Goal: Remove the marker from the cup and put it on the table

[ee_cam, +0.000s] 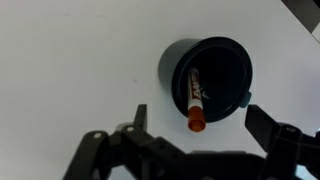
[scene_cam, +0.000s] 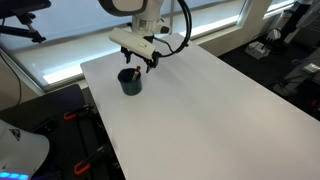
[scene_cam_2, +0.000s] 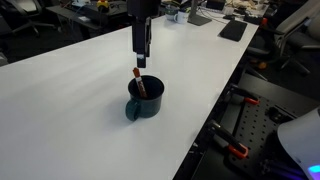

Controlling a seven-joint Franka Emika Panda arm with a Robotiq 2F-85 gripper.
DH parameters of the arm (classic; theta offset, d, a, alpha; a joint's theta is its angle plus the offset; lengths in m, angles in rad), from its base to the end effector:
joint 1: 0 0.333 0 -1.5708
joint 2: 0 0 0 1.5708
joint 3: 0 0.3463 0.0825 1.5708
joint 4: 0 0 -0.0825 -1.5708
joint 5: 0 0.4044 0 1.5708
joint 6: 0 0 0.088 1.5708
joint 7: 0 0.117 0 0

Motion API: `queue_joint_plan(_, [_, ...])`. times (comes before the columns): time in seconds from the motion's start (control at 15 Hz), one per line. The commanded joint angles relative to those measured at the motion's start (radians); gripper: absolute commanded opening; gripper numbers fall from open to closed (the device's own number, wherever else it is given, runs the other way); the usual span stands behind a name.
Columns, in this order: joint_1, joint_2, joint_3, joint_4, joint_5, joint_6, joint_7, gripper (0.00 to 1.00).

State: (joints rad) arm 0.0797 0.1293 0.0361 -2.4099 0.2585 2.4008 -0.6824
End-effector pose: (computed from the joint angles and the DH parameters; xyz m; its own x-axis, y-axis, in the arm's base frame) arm 0.4912 0.0610 0.2516 0.8265 0.5624 -0.0243 0.5455 -0.8108 -0.2122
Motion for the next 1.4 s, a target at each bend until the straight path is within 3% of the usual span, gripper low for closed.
queue_joint_plan(0.0, [-0.030, 0.003, 0.026, 0.004, -0.007, -0.002, 0.008, 1.00])
queue_joint_plan(0.53, [-0.024, 0.088, 0.075, 0.054, -0.019, 0.042, 0.006, 1.00])
queue_joint_plan(1.07, [-0.041, 0.088, 0.089, 0.051, -0.014, 0.027, 0.005, 1.00])
queue_joint_plan(1.13, [-0.041, 0.088, 0.089, 0.051, -0.014, 0.027, 0.005, 0.75])
queue_joint_plan(1.2, [-0.044, 0.088, 0.091, 0.051, -0.009, 0.025, -0.003, 0.74])
queue_joint_plan(1.33, [-0.046, 0.088, 0.093, 0.050, -0.011, 0.026, -0.002, 0.58])
